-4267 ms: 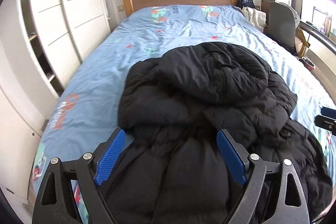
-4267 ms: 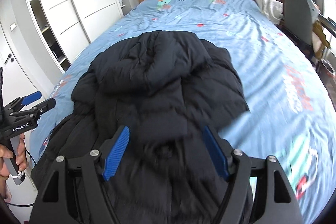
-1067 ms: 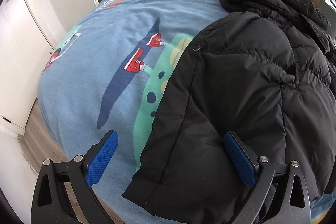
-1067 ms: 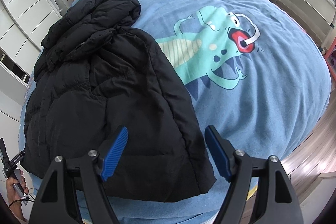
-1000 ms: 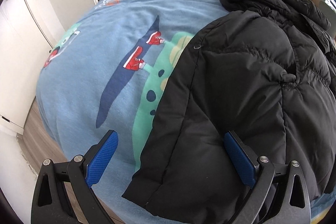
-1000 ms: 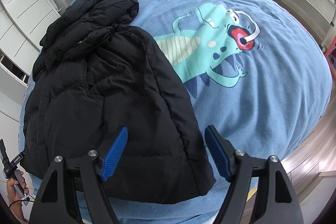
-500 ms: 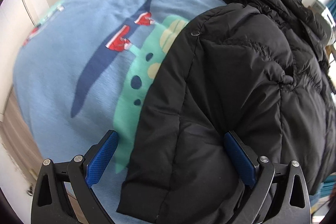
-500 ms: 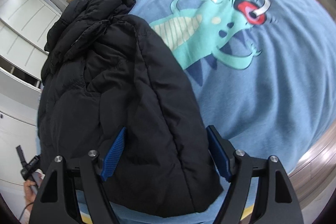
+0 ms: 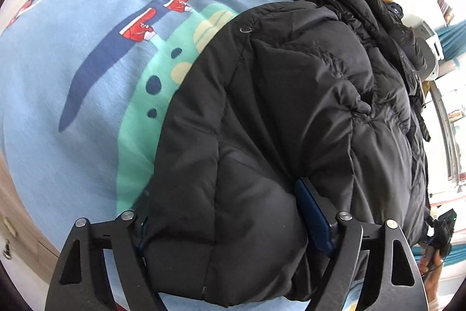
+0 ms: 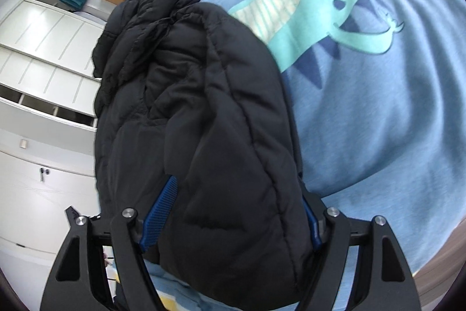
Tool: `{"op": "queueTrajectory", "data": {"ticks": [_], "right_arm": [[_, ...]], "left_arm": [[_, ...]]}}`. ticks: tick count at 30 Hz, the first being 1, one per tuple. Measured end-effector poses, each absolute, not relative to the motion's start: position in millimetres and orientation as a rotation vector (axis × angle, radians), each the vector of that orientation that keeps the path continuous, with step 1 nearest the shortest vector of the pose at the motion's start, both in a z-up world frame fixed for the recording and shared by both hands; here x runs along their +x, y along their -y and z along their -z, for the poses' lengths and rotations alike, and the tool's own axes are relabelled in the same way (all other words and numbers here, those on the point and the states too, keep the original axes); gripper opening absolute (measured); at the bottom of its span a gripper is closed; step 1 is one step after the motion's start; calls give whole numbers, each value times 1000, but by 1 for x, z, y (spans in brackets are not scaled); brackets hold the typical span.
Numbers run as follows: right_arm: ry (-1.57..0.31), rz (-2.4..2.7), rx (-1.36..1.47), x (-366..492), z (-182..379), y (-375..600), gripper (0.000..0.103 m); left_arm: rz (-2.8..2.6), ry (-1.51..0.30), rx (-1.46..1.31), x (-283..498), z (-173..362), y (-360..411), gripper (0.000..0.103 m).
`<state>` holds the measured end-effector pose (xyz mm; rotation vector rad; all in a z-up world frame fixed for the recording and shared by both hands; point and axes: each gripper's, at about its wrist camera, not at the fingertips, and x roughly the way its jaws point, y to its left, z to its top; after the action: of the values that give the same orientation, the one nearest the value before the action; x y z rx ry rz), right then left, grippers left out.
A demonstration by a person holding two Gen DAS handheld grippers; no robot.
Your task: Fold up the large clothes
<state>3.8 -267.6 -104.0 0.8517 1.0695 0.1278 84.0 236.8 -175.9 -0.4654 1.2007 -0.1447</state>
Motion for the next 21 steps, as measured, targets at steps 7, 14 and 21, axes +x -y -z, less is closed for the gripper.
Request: {"op": "queueTrajectory", "data": {"ticks": [7,14,21], "right_arm": [[-1036,-202,854,1,100,259,68],[-1012,-187,911,-6,109,267,49],[-1039,-221,880,-6,109,257,44]], "left_arm": [[172,-1184,-464,60,166,-227,68],[137,-1187,-449,70,162,-222,58],[132,-1181,-423,70,158,-213,37]]}}
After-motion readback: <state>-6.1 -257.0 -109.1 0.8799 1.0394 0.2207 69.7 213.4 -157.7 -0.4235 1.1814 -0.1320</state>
